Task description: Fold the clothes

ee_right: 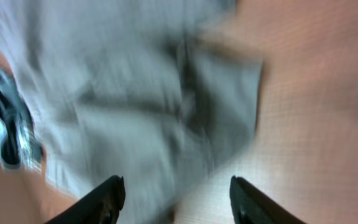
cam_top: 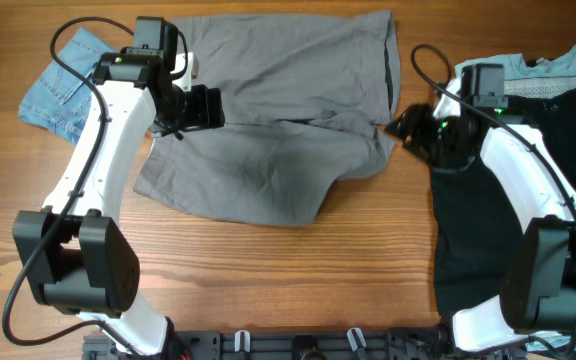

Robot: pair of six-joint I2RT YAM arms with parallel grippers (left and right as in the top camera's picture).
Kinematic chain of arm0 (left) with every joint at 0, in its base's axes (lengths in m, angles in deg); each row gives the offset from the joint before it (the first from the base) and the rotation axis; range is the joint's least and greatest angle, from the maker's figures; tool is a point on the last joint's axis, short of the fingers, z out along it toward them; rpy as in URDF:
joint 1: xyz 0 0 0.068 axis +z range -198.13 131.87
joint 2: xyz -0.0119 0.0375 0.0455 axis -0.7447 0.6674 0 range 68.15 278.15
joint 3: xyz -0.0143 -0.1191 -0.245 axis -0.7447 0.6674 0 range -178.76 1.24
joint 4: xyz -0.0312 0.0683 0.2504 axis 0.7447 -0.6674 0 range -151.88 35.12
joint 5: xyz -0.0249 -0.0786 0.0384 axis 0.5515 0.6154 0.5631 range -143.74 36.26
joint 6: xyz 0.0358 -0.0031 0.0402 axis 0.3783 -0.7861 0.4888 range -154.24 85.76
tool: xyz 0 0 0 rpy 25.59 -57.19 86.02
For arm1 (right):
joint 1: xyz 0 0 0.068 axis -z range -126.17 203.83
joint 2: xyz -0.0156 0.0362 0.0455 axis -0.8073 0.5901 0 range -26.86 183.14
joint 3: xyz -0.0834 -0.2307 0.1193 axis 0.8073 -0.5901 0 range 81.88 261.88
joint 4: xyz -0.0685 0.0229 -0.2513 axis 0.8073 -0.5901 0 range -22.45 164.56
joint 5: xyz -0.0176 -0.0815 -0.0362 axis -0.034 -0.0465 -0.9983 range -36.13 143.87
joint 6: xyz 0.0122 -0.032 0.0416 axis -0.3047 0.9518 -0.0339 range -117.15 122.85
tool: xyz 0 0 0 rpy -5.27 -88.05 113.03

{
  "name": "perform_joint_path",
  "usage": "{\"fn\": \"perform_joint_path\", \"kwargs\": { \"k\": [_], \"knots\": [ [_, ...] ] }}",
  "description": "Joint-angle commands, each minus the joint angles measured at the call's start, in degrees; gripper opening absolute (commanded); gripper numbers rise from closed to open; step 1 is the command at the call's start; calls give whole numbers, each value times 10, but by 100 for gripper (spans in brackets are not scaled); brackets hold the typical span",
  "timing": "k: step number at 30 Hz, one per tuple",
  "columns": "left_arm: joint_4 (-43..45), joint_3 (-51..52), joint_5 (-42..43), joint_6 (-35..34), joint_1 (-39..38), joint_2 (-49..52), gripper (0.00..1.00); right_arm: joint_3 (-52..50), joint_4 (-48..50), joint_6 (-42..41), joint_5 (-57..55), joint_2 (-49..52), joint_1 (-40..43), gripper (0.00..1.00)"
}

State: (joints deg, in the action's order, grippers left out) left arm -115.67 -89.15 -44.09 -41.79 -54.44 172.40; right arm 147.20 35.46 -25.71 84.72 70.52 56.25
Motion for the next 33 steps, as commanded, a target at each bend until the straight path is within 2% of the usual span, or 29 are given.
{"fn": "perform_joint_path", "kwargs": {
  "k": [1, 2, 3, 6, 7, 8, 9, 10, 12, 13, 14, 15, 18, 21, 24, 27, 29, 31, 33],
  "knots": [
    [10, -6, -3, 11, 1, -4, 86, -23, -70, 14, 51, -1, -42, 83],
    [11, -6, -3, 12, 1, -4, 86, -32, -66, 9, 48, -1, -53, 87],
    [12, -6, -3, 12, 1, -4, 86, -44, -51, -14, 35, -1, -67, 98],
    [14, -6, -2, 11, 1, -4, 86, -78, 61, -36, -3, 0, -106, 100],
    [13, -6, -2, 11, 1, -4, 86, -84, 89, -48, -3, 0, -116, 96],
    [10, -6, -2, 11, 1, -4, 86, -86, 111, -62, 10, 0, -126, 54],
    [7, -6, -2, 11, 1, -4, 86, -86, 133, -66, 24, 0, -130, 33],
    [5, -6, -3, 12, 1, -4, 86, -86, 171, -69, 38, 0, -135, 25],
    [6, -6, -3, 11, 1, -4, 86, -86, 253, -92, 24, 0, -137, 22],
    [8, -6, -2, 11, 1, -4, 86, -87, 307, -104, 2, 0, -137, 27],
    [9, -6, -2, 11, 1, -4, 86, -87, 352, -106, -26, 0, -136, 45],
    [7, -6, -2, 11, 1, -4, 86, -87, 382, -104, -40, 0, -133, 55],
    [-8, -6, -3, 12, 1, -4, 86, -84, 374, -101, 18, 0, -106, 60],
    [-13, -6, -3, 12, 1, -4, 86, -84, 293, -68, 136, 0, -80, 68],
    [-3, -6, -3, 12, 1, -4, 88, -84, 168, 10, 206, 0, -70, 69],
    [5, -6, -3, 12, 1, -4, 88, -85, 31, 86, 200, 0, -85, 69],
    [6, -6, -3, 12, 1, -4, 87, -87, -3, 86, 157, 0, -109, 70],
    [7, -6, -3, 12, 1, -4, 87, -92, 23, 36, 96, 1, -144, 89],
    [7, -6, -2, 11, 1, -4, 87, -96, 82, -16, 57, 1, -170, 92]
  ]
}}
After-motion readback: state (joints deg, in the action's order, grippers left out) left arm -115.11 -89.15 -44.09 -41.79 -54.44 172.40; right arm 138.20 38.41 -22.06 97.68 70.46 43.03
